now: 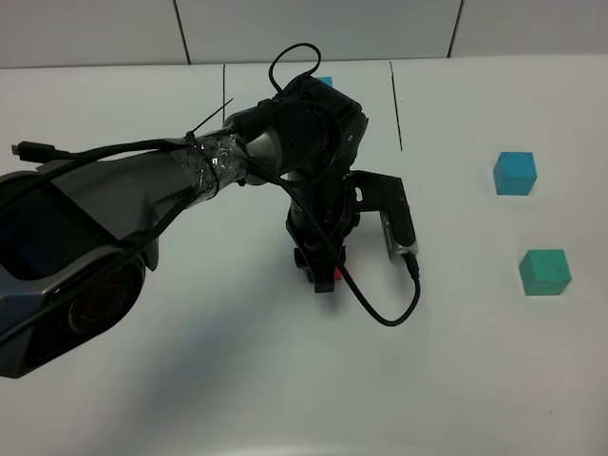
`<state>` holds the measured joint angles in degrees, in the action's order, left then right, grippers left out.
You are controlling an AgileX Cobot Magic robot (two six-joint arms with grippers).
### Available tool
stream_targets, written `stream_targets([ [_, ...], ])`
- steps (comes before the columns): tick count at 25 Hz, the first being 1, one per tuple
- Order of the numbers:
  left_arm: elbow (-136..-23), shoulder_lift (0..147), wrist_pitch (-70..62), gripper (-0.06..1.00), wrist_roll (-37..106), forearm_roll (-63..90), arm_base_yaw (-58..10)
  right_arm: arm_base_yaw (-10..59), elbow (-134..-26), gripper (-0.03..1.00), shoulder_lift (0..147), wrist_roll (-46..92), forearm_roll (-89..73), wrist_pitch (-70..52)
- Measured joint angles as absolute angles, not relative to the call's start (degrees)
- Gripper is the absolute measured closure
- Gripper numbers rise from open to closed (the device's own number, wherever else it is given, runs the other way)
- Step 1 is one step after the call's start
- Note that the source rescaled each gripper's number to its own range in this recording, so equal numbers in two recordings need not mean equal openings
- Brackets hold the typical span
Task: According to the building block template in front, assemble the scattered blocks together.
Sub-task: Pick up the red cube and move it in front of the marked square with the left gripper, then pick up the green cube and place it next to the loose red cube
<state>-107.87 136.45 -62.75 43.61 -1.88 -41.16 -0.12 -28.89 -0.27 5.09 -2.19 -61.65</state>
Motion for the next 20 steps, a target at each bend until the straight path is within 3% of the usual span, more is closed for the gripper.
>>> stream_targets([
  [6,-108.01,136.5,-63.16,0.92,43.68,-1.88,-41.16,-0.12,-28.89,0.19,-0.27,4.94,-2.19,-61.65],
  [7,-108.23,136.73,-63.29,0.87,43.68,-1.88,-41.16,-0.12,-28.89,0.19,-0.27,4.94,-2.19,-61.65],
  [8,-108.44,137.23,-63.56,0.75,43.68,-1.88,-41.16,-0.12,-28.89,0.19,-0.27,4.94,-2.19,-61.65],
  [13,-112.39,138.14,-67.6,0.09,42.23,-2.13,-41.16,-0.12,-28.89,0.19,-0.27,4.94,-2.19,-61.65],
  [16,-116.65,138.14,-68.52,-0.05,41.42,-2.08,-41.21,-0.12,-28.89,0.19,-0.27,4.92,-2.19,-61.65],
  [20,-119.7,137.87,-68.52,-0.04,39.48,-2.2,-41.21,-0.12,-28.89,0.19,-0.27,4.87,-2.19,-61.65],
])
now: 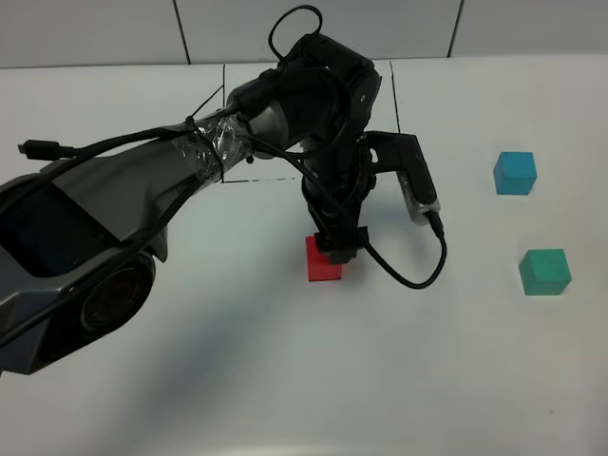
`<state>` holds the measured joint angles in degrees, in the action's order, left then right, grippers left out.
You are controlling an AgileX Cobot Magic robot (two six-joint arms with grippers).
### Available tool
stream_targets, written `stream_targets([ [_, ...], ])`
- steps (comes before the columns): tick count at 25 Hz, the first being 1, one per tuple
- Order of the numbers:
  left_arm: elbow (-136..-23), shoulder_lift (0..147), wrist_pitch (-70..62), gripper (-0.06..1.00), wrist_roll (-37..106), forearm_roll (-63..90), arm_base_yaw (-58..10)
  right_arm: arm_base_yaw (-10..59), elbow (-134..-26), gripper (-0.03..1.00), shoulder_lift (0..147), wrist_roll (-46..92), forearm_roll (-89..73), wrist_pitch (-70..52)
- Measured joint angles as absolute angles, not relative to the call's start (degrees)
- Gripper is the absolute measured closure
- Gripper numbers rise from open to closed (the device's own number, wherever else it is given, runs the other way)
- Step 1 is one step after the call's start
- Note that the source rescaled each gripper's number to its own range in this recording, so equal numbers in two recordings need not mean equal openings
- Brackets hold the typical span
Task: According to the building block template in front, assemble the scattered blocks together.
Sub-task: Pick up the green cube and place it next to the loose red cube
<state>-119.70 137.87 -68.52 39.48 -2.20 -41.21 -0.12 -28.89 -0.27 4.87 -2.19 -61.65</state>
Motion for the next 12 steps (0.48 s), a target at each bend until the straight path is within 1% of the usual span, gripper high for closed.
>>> stream_targets([
  [3,-119.84,136.53,-68.52,0.01,37.46,-3.53,-41.14,-0.12,-28.89,0.19,-0.27,4.75,-2.19,-61.65],
  [6,-119.84,134.54,-68.52,0.03,32.9,-4.65,-39.81,-0.12,-28.89,0.19,-0.27,4.75,-2.19,-61.65],
  [12,-119.21,129.38,-68.57,0.04,22.42,-4.79,-32.16,-0.12,-28.89,0.19,-0.27,4.74,-2.19,-61.65],
])
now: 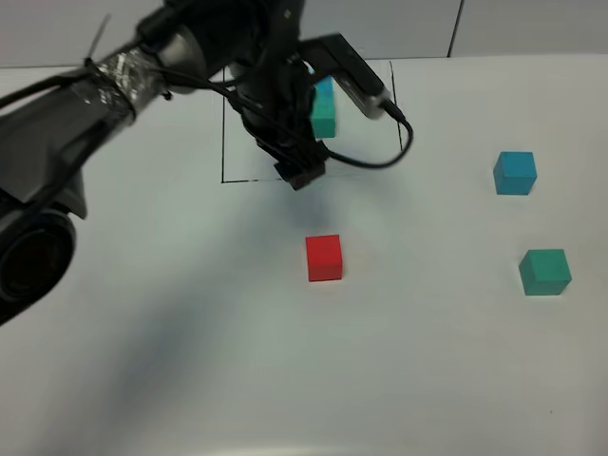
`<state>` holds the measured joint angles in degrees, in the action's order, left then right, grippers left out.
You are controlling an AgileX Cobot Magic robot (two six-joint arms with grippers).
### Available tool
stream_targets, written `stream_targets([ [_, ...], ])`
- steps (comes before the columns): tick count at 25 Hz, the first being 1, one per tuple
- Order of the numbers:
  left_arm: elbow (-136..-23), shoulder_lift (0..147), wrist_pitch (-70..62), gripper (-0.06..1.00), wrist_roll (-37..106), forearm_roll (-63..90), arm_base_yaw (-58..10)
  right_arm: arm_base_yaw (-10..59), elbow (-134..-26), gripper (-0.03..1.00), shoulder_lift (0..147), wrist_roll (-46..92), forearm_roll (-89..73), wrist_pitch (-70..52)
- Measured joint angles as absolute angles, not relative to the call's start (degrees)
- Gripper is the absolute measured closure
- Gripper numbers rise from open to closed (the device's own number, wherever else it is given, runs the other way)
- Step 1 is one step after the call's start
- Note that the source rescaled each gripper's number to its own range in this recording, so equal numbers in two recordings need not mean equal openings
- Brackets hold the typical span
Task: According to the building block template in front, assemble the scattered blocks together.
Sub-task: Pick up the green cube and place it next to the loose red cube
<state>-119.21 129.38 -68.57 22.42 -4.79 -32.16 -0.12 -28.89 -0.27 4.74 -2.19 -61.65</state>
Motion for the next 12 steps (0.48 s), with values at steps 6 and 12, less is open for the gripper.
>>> stream_targets([
  [6,-111.49,121.22,-68.57,0.04,17.94,-4.89,-23.43,-0.12,-28.89,0.19,-0.27,4.74,-2.19,-61.7],
  [12,-98.97,109.14,-68.57,0.04,15.25,-3.77,-14.4,-0.12,-28.89,0.19,-0.27,4.69,-2.15,-61.7],
])
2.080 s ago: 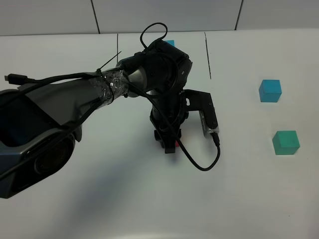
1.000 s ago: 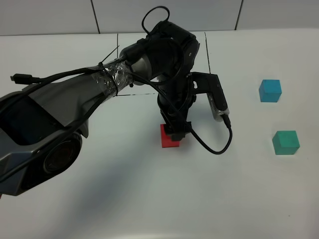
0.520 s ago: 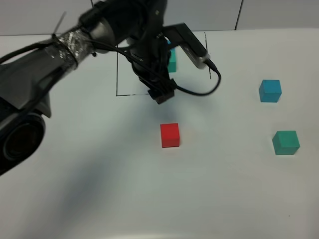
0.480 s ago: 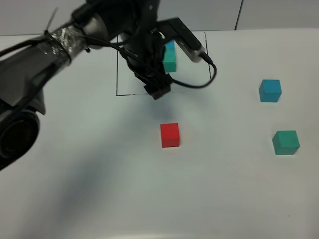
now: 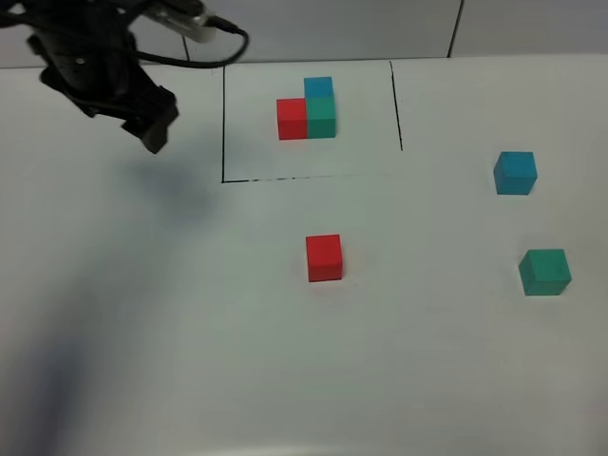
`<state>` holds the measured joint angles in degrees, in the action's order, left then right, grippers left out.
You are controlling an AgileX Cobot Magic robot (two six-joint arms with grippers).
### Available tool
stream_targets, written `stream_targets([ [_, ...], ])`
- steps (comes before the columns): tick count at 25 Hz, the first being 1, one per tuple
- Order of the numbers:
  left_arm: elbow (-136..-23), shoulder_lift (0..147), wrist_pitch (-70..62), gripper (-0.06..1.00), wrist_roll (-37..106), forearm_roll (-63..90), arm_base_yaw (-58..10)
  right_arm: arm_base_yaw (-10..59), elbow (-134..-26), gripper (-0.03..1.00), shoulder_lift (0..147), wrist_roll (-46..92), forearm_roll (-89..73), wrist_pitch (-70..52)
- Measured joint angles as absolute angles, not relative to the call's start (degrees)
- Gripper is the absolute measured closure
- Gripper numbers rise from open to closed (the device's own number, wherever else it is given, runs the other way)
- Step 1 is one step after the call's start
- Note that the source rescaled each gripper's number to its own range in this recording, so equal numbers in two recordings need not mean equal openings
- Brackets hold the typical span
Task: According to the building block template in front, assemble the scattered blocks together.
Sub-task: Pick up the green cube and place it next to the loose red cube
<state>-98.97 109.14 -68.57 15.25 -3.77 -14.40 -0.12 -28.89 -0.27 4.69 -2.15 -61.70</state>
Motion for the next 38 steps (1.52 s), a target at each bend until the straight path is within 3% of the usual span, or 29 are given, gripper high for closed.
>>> stream_targets([
  [9,-78.02,82.41,-62.42,0.04,10.01,-3.05,-6.33,-0.12,-28.89,0.19,-0.27,4.69,-2.15,-61.7],
  [22,-57.38,48.82,-60.46,0.04,2.01,-3.65,-6.26,-0.12,-28.89,0.19,-0.27,4.47,-2.15,-61.7],
  [38,-41.48,21.26,-60.39,0.04,3.83,4.36,-6.26,-0.12,-28.89,0.2,-0.27,4.25,-2.15,-61.7],
])
